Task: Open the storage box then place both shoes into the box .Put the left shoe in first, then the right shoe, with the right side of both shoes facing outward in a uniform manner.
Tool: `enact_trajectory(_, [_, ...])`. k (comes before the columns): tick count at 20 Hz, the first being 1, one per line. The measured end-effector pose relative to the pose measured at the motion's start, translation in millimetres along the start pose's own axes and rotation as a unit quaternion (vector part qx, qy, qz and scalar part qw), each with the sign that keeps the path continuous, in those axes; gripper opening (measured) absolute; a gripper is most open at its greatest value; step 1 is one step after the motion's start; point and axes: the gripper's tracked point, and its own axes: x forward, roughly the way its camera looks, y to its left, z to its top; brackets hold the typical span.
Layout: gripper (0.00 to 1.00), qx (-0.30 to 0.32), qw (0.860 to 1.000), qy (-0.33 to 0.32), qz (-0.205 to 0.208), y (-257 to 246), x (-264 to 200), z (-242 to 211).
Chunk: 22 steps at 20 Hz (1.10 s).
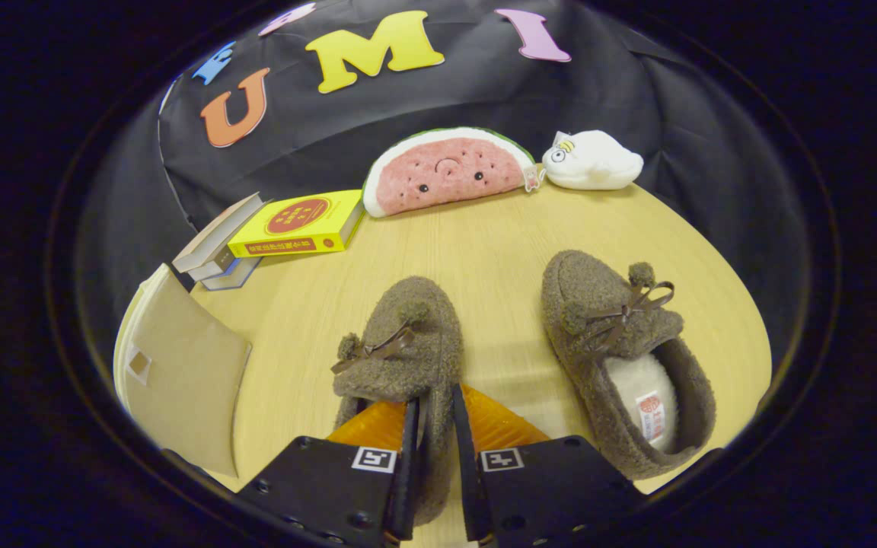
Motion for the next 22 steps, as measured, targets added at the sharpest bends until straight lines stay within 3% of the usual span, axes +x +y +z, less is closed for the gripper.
enact_trajectory(2, [0.02,0.025,1.0,-0.001,0.013,5,2,0])
enact_trajectory(10, [0.0,0.088,0.993,-0.043,0.069,53,-51,17])
enact_trajectory(14, [0.0,0.119,0.982,-0.069,0.128,116,-104,37])
enact_trajectory(22, [0.0,0.114,0.965,-0.139,0.191,272,-184,69])
